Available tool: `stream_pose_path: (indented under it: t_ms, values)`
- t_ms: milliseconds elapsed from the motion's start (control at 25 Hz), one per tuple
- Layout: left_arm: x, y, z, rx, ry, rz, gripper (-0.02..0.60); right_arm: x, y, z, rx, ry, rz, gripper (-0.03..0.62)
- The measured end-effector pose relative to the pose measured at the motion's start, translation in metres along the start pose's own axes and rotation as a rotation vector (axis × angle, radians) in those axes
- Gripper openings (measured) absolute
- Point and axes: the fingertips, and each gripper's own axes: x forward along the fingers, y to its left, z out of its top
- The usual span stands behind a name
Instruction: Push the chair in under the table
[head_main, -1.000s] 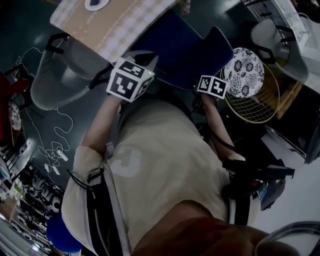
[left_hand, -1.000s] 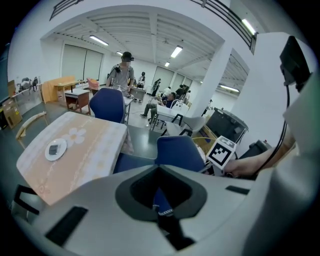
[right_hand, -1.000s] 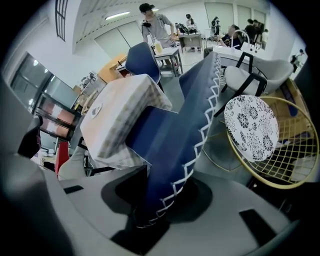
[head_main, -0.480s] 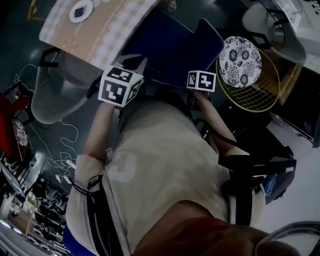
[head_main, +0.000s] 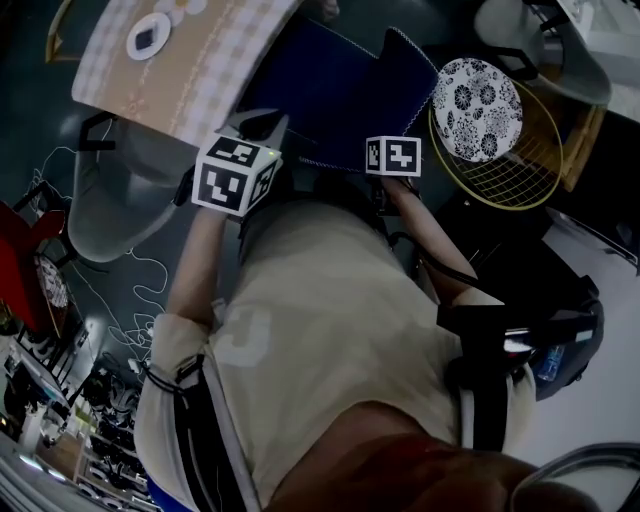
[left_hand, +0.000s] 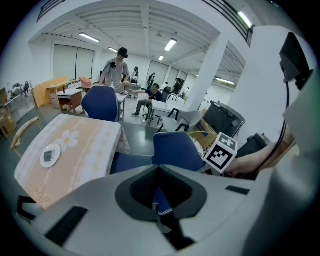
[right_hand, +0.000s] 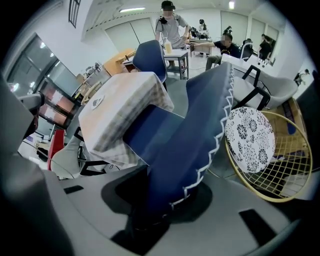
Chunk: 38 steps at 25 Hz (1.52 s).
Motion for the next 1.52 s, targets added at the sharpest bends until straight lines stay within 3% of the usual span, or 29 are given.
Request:
stream_pose_path:
  t_ms: [600, 720, 840, 1040, 1120, 1160, 1200, 1240, 1400, 1520]
  values:
    - [0.011, -0.011, -0.005, 0.008, 0.022, -0.029, 0.009, 0.002, 0.005, 0.002, -0.049, -0.053, 0.037, 0.137]
    - [0.013, -0.015, -0.006, 0.013, 0.028, -0.033, 0.009, 0.003, -0.001, -0.004, 0.088, -0.069, 0.105, 0.158]
    - [0.017, -0.017, -0.011, 0.009, 0.04, -0.038, 0.009, 0.005, -0.008, -0.009, 0.256, -0.067, 0.193, 0.287]
    - [0.039, -0.031, -0.039, 0.023, 0.122, -0.101, 0.009, -0.011, -0.026, 0.031, 0.314, -0.186, 0.199, 0.29]
    - [0.057, -0.042, -0.058, 0.041, 0.184, -0.148, 0.009, -0.006, -0.034, 0.044, 0.286, -0.156, 0.167, 0.29]
    - [0.067, -0.049, -0.067, 0.047, 0.217, -0.17, 0.009, -0.003, -0.038, 0.048, 0.259, -0.141, 0.143, 0.269]
    - [0.076, -0.055, -0.075, 0.052, 0.244, -0.19, 0.009, 0.0, -0.041, 0.051, 0.229, -0.131, 0.121, 0.205]
    - [0.084, -0.061, -0.08, 0.054, 0.266, -0.21, 0.009, 0.001, -0.041, 0.053, 0.197, -0.126, 0.103, 0.198]
    - [0.106, -0.081, -0.093, 0.05, 0.323, -0.284, 0.009, 0.003, -0.034, 0.059, 0.073, -0.135, 0.066, 0.15]
    - [0.112, -0.093, -0.104, 0.033, 0.357, -0.323, 0.009, 0.003, -0.032, 0.059, 0.052, -0.138, 0.066, 0.135]
